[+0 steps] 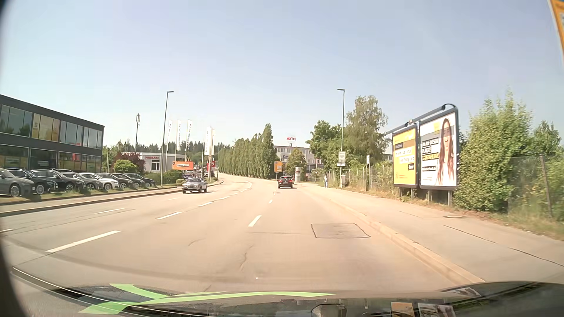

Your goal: Follow the waypoints while adhering to traffic rules and regulations

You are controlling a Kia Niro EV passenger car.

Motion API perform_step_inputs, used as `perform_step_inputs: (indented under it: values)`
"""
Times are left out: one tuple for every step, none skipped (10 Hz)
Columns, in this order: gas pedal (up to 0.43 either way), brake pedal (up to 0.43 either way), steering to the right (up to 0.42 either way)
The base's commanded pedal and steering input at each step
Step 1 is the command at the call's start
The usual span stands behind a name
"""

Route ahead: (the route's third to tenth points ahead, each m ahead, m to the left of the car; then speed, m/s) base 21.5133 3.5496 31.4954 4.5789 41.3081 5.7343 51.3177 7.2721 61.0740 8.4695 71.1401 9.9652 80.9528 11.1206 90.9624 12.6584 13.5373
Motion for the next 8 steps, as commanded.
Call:
perform_step_inputs:
  values:
    - [0.13,0.0,-0.009]
    - [0.13,0.0,-0.009]
    - [0.13,0.0,-0.009]
    - [0.13,0.0,-0.009]
    - [0.13,0.0,-0.009]
    - [0.13,0.0,-0.009]
    - [0.13,0.0,-0.009]
    - [0.13,0.0,-0.01]
